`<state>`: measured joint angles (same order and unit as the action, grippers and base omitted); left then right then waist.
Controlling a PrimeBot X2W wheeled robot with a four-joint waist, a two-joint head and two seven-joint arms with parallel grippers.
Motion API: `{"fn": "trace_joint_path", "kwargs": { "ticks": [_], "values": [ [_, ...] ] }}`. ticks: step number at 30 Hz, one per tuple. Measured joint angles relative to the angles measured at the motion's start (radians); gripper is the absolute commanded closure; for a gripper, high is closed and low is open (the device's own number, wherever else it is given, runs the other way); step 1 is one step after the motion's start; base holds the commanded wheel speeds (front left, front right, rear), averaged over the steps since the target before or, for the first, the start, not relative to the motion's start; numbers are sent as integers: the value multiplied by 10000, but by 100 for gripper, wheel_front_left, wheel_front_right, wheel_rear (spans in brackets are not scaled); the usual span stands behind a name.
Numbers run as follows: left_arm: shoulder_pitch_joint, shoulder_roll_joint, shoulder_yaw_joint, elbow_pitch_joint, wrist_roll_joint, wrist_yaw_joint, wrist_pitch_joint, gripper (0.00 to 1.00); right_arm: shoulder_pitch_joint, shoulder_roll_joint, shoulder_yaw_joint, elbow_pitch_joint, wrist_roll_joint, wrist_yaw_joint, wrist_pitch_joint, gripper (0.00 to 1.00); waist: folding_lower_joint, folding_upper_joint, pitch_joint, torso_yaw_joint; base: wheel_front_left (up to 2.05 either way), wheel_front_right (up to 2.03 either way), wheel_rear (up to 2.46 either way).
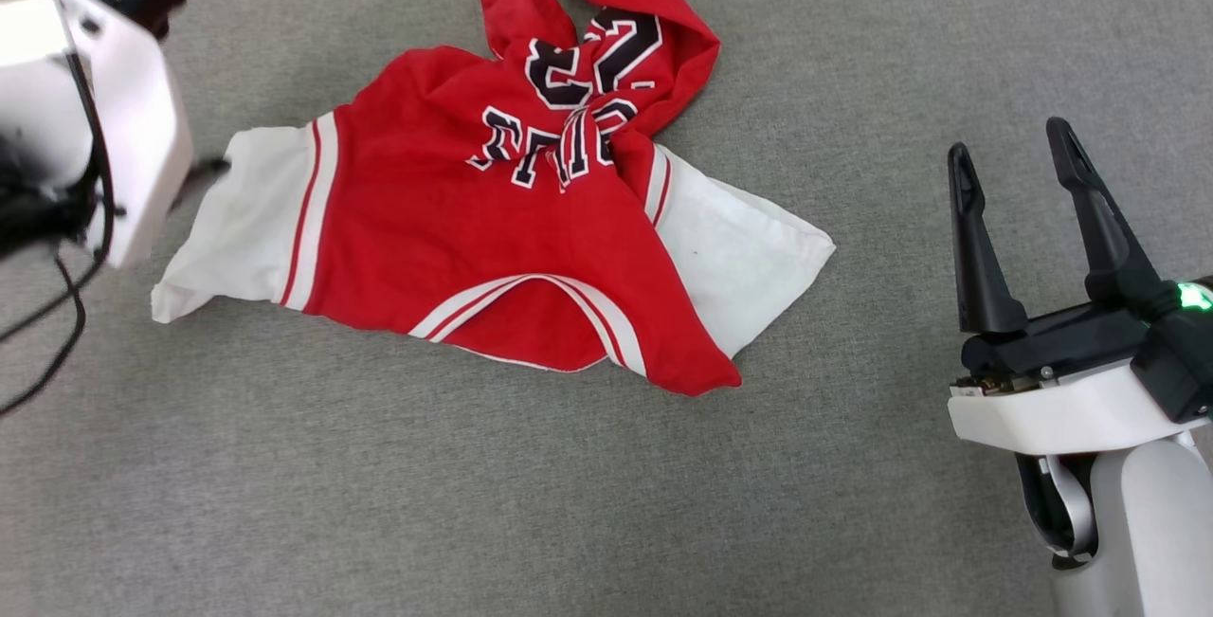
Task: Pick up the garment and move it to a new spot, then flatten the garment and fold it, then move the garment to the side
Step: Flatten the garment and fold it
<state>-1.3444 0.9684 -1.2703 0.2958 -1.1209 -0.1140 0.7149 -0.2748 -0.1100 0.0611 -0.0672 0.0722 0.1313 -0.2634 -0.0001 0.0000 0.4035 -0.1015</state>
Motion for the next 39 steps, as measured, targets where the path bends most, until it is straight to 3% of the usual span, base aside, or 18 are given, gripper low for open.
{"fn": "trace_joint_path", "kwargs": {
  "ticks": [9,15,16,17,23,28,34,39],
  "values": [
    [1529,324,-75,134,268,174,598,0,-129,-84,63,-12,65,-2,0,0,1,0,389,-288,0,0,0],
    [2254,182,157,472,169,186,86,0,-207,-88,19,27,65,-2,0,0,-1,0,479,-367,0,0,0],
    [2335,107,176,545,140,186,-90,56,-206,-104,-17,40,65,-2,0,0,0,0,453,-339,0,0,0],
    [2373,44,174,600,188,184,-263,100,-206,-127,-59,58,65,0,0,0,-1,0,419,-305,0,0,0],
    [2531,-182,259,625,320,77,-1294,100,-67,-290,-180,163,58,-2,0,0,1,0,39,-7,0,0,0],
    [2880,629,454,-13,165,27,-1994,100,178,-330,-255,263,46,0,0,0,0,0,-391,299,0,0,0],
    [4196,1636,401,-652,-439,483,-2558,100,387,-443,-374,351,67,0,0,0,0,0,-765,608,0,0,0],
    [5119,1313,247,-437,-748,897,-2846,100,381,-548,-299,531,82,0,0,0,0,0,-799,662,0,0,0]
  ]
}}
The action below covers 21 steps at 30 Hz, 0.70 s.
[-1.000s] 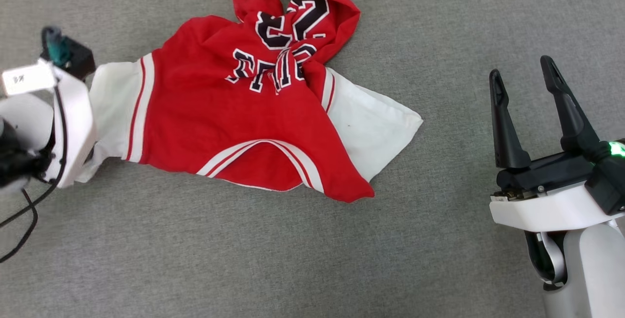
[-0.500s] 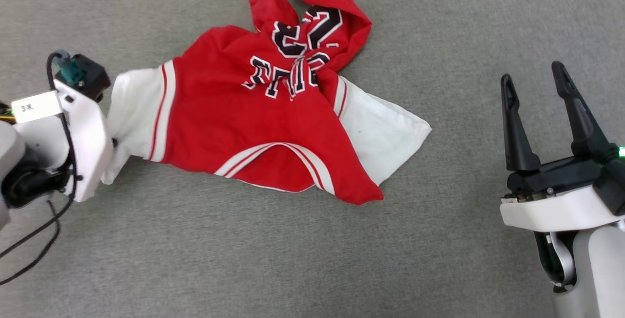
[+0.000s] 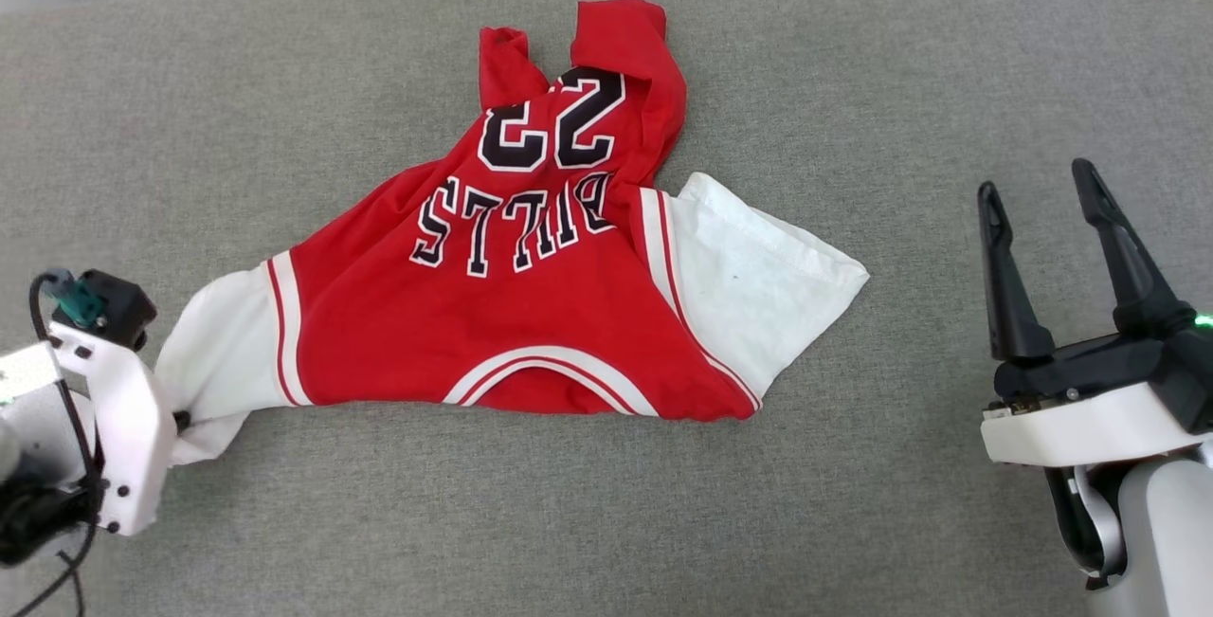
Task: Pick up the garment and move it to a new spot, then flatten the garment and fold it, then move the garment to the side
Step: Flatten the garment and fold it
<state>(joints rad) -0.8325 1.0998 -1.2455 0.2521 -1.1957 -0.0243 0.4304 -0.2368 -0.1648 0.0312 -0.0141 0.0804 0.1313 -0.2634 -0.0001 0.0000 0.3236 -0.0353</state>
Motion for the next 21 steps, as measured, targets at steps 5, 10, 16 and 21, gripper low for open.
{"fn": "trace_joint_path", "kwargs": {
  "ticks": [5,10,16,21],
  "values": [
    [255,-600,4,744,-10,165,-370,100,-177,-255,196,148,8,0,0,0,0,0,-67,-40,0,0,0],
    [298,-1089,71,1275,399,309,-1367,0,-629,-771,291,174,6,0,0,0,0,0,-270,12,0,0,0],
    [334,-1430,688,1390,1212,1440,-4119,0,-1741,-2199,1325,525,196,0,351,0,0,0,-591,235,0,0,0],
    [909,-1615,1168,924,1536,2520,-6184,0,-3171,-3831,3396,759,1597,0,2558,0,0,0,-796,502,0,0,0]
  ]
}}
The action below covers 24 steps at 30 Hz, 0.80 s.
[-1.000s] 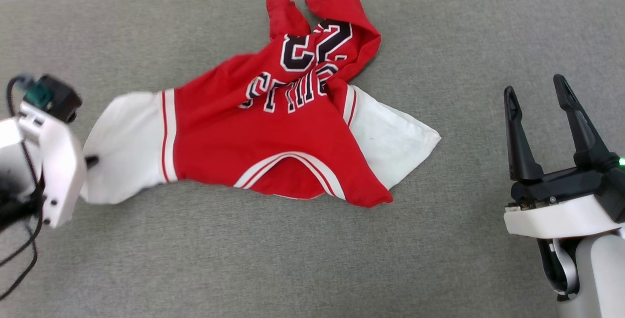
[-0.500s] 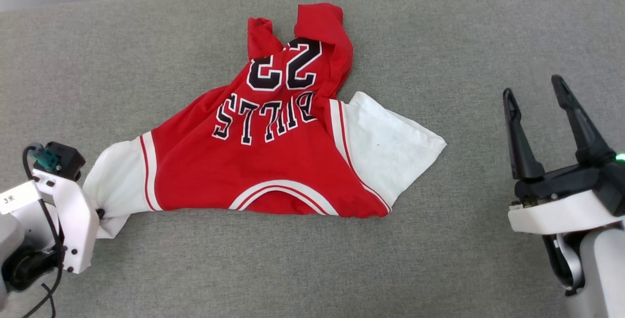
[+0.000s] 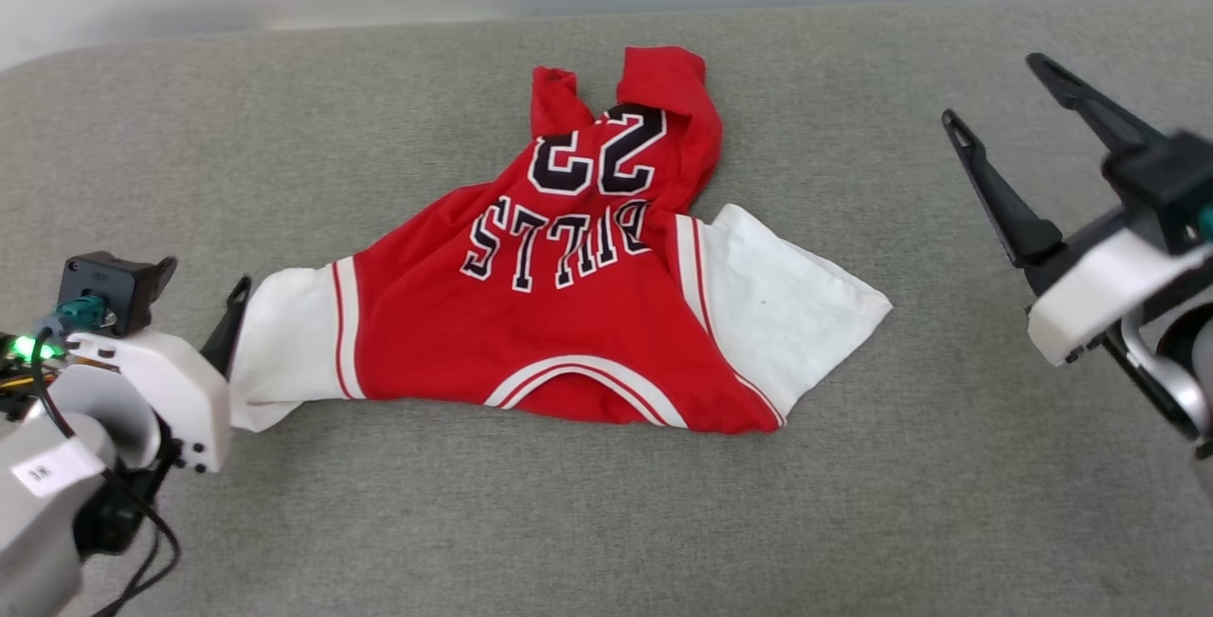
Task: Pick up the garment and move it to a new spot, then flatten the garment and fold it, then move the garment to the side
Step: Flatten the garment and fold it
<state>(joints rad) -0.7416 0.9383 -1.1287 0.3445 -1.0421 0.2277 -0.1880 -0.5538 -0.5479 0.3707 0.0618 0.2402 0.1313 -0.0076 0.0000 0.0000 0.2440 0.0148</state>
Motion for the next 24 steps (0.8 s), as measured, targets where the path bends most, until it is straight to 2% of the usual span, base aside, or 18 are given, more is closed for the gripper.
{"fn": "trace_joint_path", "kwargs": {
  "ticks": [5,7,10,13,18,21,24],
  "values": [
    [505,-330,725,-819,439,1206,-708,0,-1490,-1509,2458,-84,2345,0,3135,0,0,0,-31,329,0,0,0],
    [765,-514,1375,-1344,872,1699,-719,0,-1964,-2025,3386,-180,3384,0,4523,0,0,0,-5,464,0,0,0],
    [1290,-855,2731,-2293,1919,2399,-750,0,-2713,-2491,4240,-163,4696,0,6387,0,0,0,95,648,0,0,0],
    [2171,-1321,3912,-3005,2993,2890,-750,0,-3308,-2585,4807,194,5530,0,7666,0,1,0,261,821,0,0,0],
    [3453,-2334,5651,-3898,4640,3193,-750,0,-3748,-2372,5340,1072,6404,-2,8721,0,0,0,621,1093,0,0,0],
    [4048,-3022,6483,-4228,5442,3089,-750,0,-3837,-2155,5634,1609,6516,-2,8751,0,0,0,859,1270,0,0,0],
    [4501,-3728,7177,-4406,6059,2786,-750,0,-3824,-1962,5868,2130,6675,-2,8531,0,1,0,1098,1442,0,0,0]
  ]
}}
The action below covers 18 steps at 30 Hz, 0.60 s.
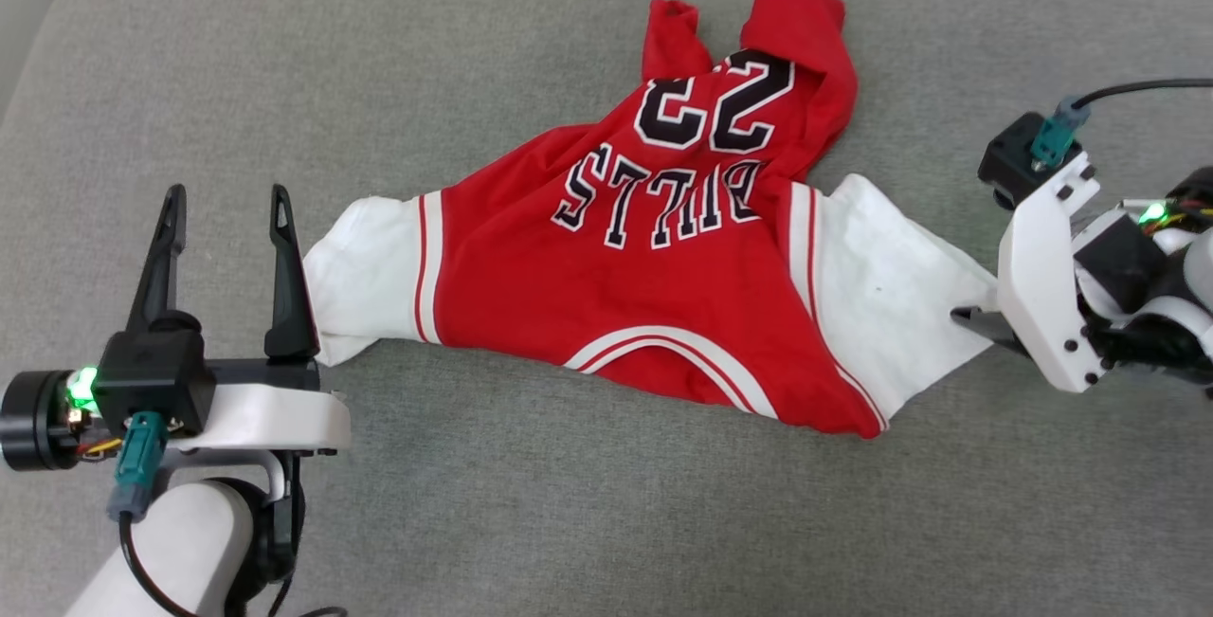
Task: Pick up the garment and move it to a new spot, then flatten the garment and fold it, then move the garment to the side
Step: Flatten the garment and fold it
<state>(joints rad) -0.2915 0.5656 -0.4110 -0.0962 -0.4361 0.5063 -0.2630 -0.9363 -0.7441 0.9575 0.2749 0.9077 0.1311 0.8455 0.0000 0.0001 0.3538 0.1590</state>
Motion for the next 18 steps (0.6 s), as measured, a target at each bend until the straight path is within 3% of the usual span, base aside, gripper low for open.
{"fn": "trace_joint_path", "kwargs": {
  "ticks": [8,9,10,14,18],
  "values": [
    [494,-1313,1404,330,1097,-1177,0,0,95,180,577,834,301,2,-886,0,-1,0,379,202,0,0,0],
    [538,-1404,1582,395,1202,-1315,0,0,97,196,639,861,305,2,-1149,64,-1,0,363,168,0,0,0],
    [590,-1478,1716,454,1304,-1453,0,0,101,201,688,894,305,2,-1429,100,-1,0,333,131,0,0,0],
    [813,-1708,2270,750,1641,-1933,0,0,122,163,662,757,560,-2,-2408,100,0,0,92,-54,0,0,0],
    [1149,-1873,2734,940,1962,-2345,0,0,192,-767,378,71,1011,0,-3091,100,0,0,-275,-300,0,0,0]
  ]
}}
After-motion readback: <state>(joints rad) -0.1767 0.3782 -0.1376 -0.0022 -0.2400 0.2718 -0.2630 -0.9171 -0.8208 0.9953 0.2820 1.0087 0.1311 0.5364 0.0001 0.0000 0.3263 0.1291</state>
